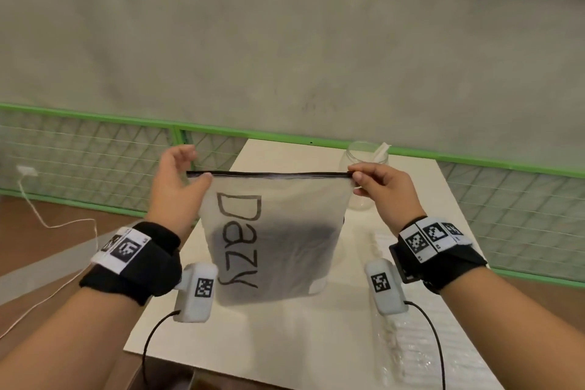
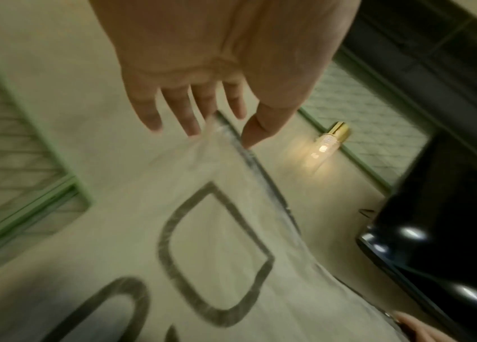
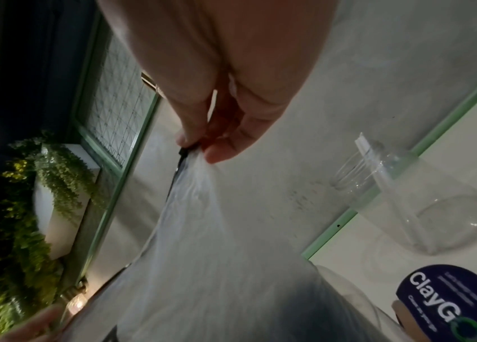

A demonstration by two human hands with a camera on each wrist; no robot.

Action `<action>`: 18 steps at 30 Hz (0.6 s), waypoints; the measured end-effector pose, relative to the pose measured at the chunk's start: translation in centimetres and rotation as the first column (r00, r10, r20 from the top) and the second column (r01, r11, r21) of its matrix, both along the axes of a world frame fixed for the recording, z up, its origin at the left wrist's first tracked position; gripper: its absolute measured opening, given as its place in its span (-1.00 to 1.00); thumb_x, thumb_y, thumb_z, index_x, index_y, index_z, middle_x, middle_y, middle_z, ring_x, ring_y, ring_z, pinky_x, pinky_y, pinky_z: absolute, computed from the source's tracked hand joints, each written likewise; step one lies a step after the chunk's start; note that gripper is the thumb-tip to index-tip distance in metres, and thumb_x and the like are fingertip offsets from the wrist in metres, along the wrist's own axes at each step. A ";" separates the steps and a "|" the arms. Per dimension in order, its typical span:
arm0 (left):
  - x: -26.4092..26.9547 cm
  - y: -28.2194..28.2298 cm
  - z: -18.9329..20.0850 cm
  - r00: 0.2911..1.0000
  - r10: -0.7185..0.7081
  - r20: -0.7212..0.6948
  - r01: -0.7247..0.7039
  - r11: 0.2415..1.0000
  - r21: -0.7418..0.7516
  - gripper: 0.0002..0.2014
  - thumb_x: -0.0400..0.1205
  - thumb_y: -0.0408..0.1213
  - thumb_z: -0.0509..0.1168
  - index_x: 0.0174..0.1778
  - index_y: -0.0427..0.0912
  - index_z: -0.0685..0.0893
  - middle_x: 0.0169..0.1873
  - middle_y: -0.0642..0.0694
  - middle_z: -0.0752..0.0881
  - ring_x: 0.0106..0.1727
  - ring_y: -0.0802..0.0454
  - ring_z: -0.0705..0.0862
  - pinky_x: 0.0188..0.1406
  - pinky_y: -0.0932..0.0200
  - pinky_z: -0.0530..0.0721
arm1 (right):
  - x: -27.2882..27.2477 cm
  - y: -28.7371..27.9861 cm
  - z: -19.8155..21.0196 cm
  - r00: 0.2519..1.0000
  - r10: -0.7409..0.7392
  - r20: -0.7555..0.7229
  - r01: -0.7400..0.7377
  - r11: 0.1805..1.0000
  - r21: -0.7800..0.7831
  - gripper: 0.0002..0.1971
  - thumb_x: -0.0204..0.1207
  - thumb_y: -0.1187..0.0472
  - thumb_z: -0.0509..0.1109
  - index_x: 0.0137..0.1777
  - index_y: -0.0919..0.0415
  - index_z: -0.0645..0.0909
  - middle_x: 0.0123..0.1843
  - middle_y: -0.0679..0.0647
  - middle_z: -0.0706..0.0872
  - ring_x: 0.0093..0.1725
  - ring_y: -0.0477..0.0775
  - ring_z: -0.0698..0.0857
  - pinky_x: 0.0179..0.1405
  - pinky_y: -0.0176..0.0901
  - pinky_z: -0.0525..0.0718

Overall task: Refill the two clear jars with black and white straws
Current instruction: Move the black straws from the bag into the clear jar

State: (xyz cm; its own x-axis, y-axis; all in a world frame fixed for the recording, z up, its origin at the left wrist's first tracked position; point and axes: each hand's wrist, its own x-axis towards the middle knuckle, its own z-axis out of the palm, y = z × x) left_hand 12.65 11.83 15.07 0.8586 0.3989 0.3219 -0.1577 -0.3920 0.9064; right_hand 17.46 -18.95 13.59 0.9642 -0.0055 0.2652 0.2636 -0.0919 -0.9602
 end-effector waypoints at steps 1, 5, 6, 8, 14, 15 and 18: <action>0.3 -0.5 0.8 0.998 0.036 0.049 -0.043 0.990 0.134 -0.59 0.55 -0.38 0.37 0.25 0.04 0.46 0.22 0.06 0.53 0.28 0.15 0.49 0.35 0.12 0.43 | 0.0 0.0 0.2 1.000 0.001 0.002 -0.001 1.000 0.011 -0.79 0.55 0.50 0.35 -0.01 0.23 0.73 -0.16 0.00 0.74 -0.28 -0.29 0.70 -0.21 -0.41 0.71; 1.2 -5.7 3.2 0.968 -0.192 0.164 0.070 0.826 0.559 -0.68 0.53 -0.22 0.38 0.21 0.01 0.60 0.22 0.01 0.57 0.32 -0.02 0.45 0.31 0.09 0.34 | -0.2 0.4 0.5 0.999 -0.032 0.022 0.032 0.999 0.000 -0.72 0.48 0.54 0.42 -0.16 0.11 0.68 -0.24 0.07 0.69 -0.30 -0.19 0.70 -0.20 -0.32 0.74; 1.7 -7.5 3.4 0.954 -0.279 0.113 0.149 0.763 0.629 -0.68 0.54 -0.16 0.38 0.22 0.03 0.62 0.23 0.02 0.61 0.31 -0.03 0.48 0.32 0.06 0.35 | -0.2 0.5 0.6 0.999 -0.027 0.031 0.028 1.000 -0.007 -0.72 0.47 0.54 0.43 -0.16 0.10 0.67 -0.25 0.07 0.69 -0.29 -0.15 0.69 -0.18 -0.30 0.74; 2.8 -10.8 3.1 0.931 -0.365 -0.025 0.265 0.625 0.735 -0.68 0.57 0.00 0.35 0.24 0.10 0.63 0.24 0.08 0.66 0.31 0.01 0.53 0.37 -0.02 0.37 | -0.3 0.8 0.9 0.998 -0.011 0.068 0.014 0.999 -0.045 -0.72 0.46 0.54 0.43 -0.15 0.10 0.67 -0.28 0.03 0.69 -0.27 -0.13 0.67 -0.16 -0.29 0.71; 5.4 -14.7 2.5 0.935 -0.346 -0.073 0.257 0.524 0.812 -0.73 0.58 0.16 0.25 -0.03 0.11 0.72 -0.08 0.12 0.76 0.04 0.05 0.63 0.24 0.05 0.41 | 0.1 0.7 0.9 0.988 -0.016 0.151 0.035 0.992 -0.123 -0.70 0.45 0.56 0.40 -0.18 0.09 0.58 -0.26 -0.03 0.66 -0.26 -0.18 0.61 -0.14 -0.34 0.58; 5.6 -14.7 2.5 0.940 -0.330 -0.086 0.248 0.487 0.837 -0.72 0.59 0.17 0.22 -0.02 0.10 0.71 -0.07 0.11 0.76 0.06 0.04 0.62 0.24 0.06 0.39 | 0.2 0.7 0.8 0.987 -0.010 0.157 0.032 0.990 -0.140 -0.69 0.45 0.57 0.39 -0.19 0.09 0.56 -0.25 -0.03 0.65 -0.25 -0.17 0.61 -0.15 -0.37 0.57; 5.8 -13.5 2.3 0.948 -0.305 -0.091 0.226 0.443 0.867 -0.78 0.64 0.07 0.20 -0.01 0.08 0.68 -0.03 0.09 0.74 0.10 0.02 0.58 0.27 0.06 0.35 | 0.4 0.7 0.8 0.986 0.009 0.169 0.020 0.985 -0.173 -0.67 0.48 0.57 0.35 -0.19 0.07 0.52 -0.23 -0.03 0.63 -0.24 -0.19 0.59 -0.16 -0.47 0.52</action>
